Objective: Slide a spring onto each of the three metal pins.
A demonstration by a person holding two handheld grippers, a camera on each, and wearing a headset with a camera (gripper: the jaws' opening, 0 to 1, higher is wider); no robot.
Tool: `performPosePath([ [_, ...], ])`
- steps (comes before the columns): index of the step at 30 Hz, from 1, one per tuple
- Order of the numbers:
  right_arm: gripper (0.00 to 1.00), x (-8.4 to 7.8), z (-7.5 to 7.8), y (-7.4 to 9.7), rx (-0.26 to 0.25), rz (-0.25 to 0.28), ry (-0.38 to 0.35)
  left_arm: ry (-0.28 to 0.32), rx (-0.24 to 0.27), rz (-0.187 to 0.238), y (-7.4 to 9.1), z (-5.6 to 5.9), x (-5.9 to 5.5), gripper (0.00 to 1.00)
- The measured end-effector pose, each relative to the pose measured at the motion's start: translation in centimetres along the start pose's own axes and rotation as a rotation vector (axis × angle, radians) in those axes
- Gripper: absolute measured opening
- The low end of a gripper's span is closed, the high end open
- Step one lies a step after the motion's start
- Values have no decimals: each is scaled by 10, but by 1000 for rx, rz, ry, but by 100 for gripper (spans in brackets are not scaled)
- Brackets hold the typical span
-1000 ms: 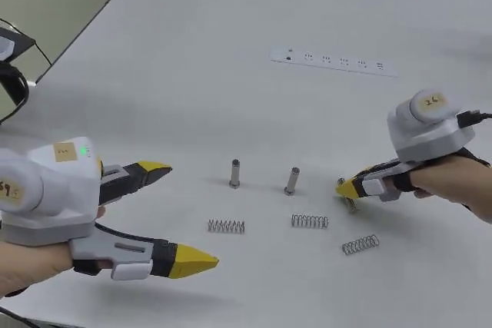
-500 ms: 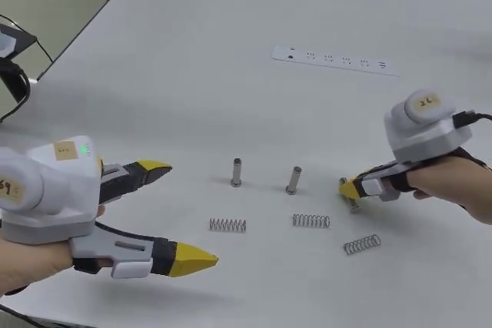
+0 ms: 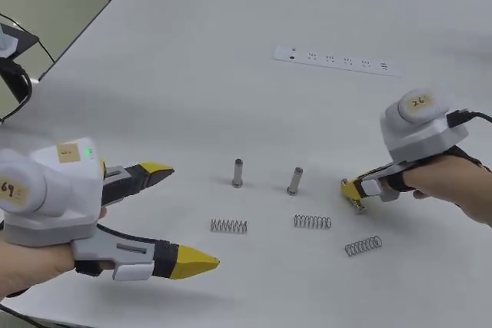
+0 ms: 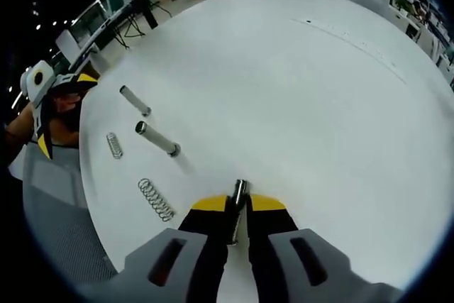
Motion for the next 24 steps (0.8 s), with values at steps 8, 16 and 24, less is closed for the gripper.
performPosePath([
  [8,6,-2,0,0,2,6,11,-6,-5,-2,-1,0,2,89],
  [16,5,-5,-2,1,7,15,14,-6,-4,-3,0,-1,3,89],
  [24,5,-9,-2,3,5,25,9,-7,-5,-4,-1,-1,3,89],
])
Point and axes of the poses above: the centre of the closed fingertips' face, and the gripper's own axes: y roughly backward along the fingers, z roughly to its right, x roughly out of its top, the point moved 10 cm from there along y, roughly backward along the fingers, and after that the axes turned 9 degrees about y, right-handed, at the moved point
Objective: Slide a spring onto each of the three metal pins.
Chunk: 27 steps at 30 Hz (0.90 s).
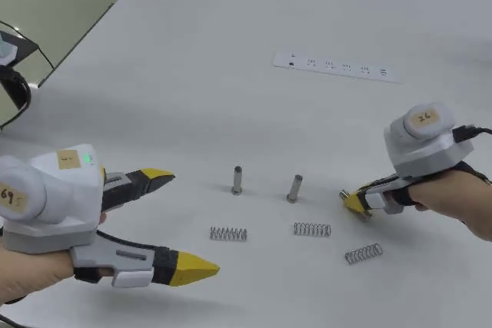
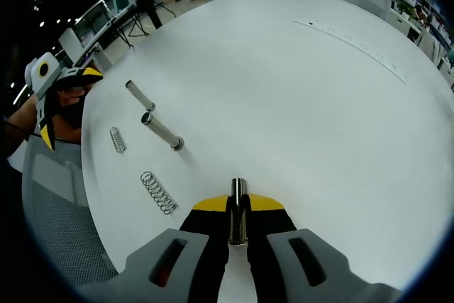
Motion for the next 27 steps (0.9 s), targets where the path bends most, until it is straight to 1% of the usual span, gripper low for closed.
performPosePath([
  [9,5,-4,1,6,-1,34,-28,0,-1,1,-1,1,0,88],
  [17,5,-5,1,10,-4,54,-33,0,-2,-4,-1,1,-1,88],
  [27,5,-8,1,17,-10,100,-41,-3,-7,-4,-3,2,0,88],
])
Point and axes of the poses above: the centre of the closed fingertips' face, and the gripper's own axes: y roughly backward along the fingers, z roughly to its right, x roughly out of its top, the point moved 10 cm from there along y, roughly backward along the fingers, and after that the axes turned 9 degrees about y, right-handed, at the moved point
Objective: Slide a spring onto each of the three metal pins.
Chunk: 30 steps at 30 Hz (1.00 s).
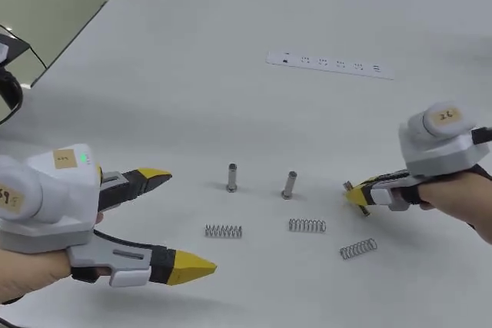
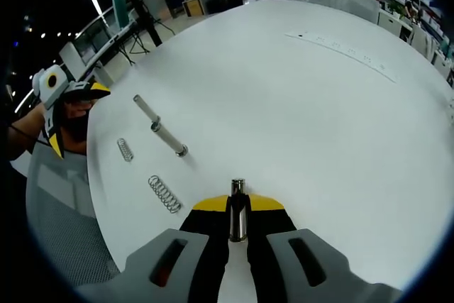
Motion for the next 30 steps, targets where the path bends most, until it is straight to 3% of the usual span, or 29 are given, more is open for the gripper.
performPosePath([
  [30,5,5,-1,6,-21,90,19,-2,-4,-4,-2,1,1,88],
])
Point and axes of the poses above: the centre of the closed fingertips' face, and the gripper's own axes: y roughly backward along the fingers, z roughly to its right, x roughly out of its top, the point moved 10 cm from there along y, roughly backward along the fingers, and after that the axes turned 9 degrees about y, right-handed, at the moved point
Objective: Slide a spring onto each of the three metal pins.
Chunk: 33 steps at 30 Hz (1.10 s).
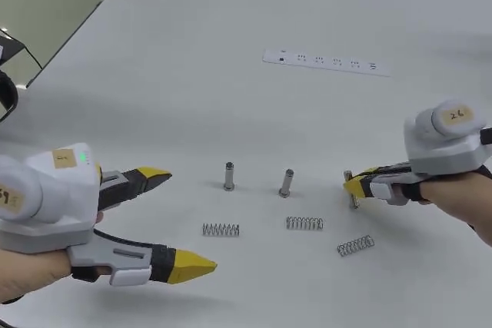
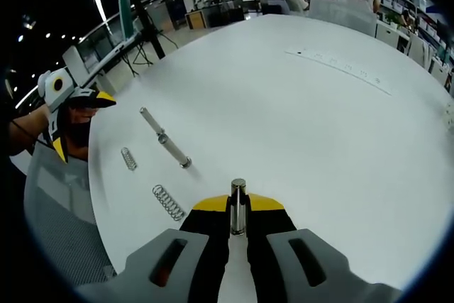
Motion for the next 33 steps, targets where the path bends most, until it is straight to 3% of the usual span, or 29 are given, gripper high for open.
performPosePath([
  [33,5,-1,2,1,-24,74,29,-5,-1,6,-1,0,2,87],
])
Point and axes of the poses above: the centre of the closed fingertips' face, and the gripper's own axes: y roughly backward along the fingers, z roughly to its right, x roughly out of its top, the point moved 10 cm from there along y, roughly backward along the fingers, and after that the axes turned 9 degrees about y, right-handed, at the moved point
